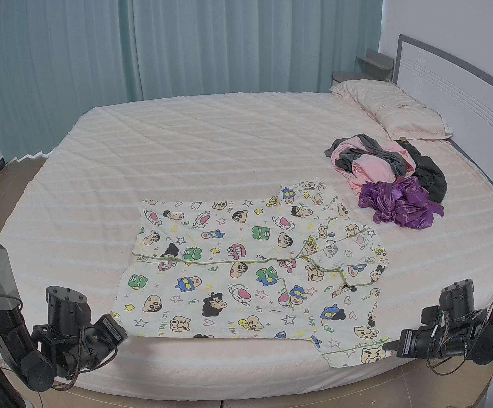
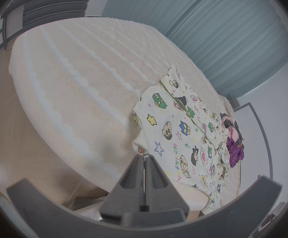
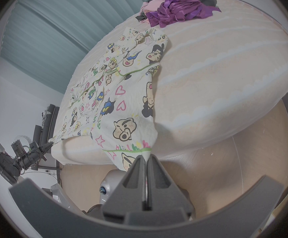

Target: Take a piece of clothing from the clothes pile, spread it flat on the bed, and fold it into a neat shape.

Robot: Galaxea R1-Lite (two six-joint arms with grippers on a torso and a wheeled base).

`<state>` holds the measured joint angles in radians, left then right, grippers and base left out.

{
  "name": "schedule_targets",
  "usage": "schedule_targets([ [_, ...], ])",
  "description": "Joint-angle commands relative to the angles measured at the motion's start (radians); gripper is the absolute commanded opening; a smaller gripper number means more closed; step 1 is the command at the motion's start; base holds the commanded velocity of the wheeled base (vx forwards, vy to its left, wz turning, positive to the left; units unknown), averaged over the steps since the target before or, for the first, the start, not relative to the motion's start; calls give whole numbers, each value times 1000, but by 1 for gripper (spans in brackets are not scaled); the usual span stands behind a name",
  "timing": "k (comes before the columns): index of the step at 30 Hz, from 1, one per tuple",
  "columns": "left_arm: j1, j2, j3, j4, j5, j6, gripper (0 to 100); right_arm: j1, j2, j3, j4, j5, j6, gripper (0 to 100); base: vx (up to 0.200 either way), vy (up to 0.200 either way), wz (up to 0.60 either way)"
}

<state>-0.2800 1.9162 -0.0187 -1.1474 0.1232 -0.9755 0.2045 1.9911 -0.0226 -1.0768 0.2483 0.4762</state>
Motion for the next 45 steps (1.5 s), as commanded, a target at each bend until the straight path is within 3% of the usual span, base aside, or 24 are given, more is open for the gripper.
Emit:
schedule_targets([
  [1,-30,-13,19,38,10,1,0,-17,-15,23,6,0,-7,0,0,0,0],
  [11,-76,-23,19,106,65,18,0,-31,-35,23,52,-1,-21,0,0,0,0],
  [20,-142,-26,19,210,82,15,0,-43,-83,23,201,0,-93,0,0,0,0],
  [27,-219,-77,19,313,145,9,0,-43,-150,23,319,-1,-136,0,0,0,0],
  [45,-255,-213,19,558,130,5,0,-43,-184,23,440,-7,-203,0,0,0,0],
])
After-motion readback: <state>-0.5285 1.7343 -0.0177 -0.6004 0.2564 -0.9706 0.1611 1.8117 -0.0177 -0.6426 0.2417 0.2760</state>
